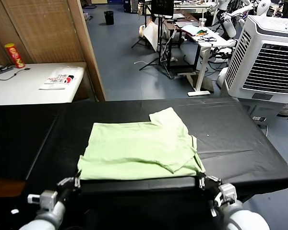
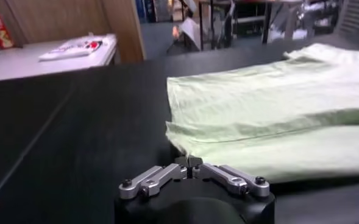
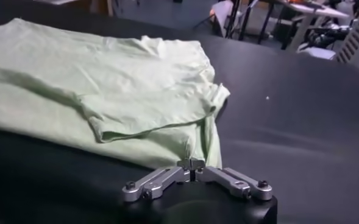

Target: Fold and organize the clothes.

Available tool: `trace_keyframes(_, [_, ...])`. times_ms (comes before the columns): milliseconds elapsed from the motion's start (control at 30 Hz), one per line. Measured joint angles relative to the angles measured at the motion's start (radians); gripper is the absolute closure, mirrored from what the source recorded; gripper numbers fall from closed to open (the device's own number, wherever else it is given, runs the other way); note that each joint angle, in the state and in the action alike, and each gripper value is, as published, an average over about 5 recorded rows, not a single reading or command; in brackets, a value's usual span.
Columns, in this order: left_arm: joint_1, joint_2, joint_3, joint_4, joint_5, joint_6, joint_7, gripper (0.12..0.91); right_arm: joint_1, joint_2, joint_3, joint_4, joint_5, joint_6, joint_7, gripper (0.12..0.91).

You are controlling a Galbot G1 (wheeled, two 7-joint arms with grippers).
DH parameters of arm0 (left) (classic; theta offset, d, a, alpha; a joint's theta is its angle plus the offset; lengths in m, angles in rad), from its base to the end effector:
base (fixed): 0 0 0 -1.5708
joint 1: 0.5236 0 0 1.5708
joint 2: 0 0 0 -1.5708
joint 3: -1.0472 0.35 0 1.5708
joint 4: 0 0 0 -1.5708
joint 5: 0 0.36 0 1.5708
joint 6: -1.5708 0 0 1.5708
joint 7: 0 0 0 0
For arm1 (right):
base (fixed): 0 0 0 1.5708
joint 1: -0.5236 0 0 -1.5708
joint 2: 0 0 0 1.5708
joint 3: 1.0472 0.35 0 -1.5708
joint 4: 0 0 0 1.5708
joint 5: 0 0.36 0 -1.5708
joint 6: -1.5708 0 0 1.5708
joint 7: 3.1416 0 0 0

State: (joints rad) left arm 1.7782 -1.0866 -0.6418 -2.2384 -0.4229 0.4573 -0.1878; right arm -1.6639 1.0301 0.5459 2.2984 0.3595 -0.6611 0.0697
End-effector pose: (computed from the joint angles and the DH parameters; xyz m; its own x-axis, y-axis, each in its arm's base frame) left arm 0.1443 0.0887 -0.2596 -0.8656 -0.0145 0.5005 0.0473 0.9927 0.1106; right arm 0.1662 -0.0621 -0.2303 -0.8067 -0.1497 0.5717 -0.2681 0.9548 -0.1283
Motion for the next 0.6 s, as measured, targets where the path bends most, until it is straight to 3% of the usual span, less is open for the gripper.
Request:
trace_keyframes(167, [0.019,0.006,-0.028,-0.046,-0.008,0.035,-0.033,0.591,0.041,-0.026,0.032,0.035,0.063,0.011,0.02,0.273])
trace_keyframes(367, [-0.042,0.013,-0.04,-0.059,-0.04,0.066,-0.06,0.29,0.284,-0.054,-0.02,-0.094,0.112,0.075,0.025,0.228])
trace_keyframes(467, [-0.132,0.028,-0.021,-0.024,-0.107,0.087,-0.07,0.24,0.451,-0.049,-0.085,-0.225,0.121,0.101,0.025,0.227])
trace_keyframes(600, [-0.292,0.05,0.023,0.069,-0.205,0.099,-0.079,0.233,0.669,-0.023,-0.186,-0.429,0.134,0.12,0.031,0.227])
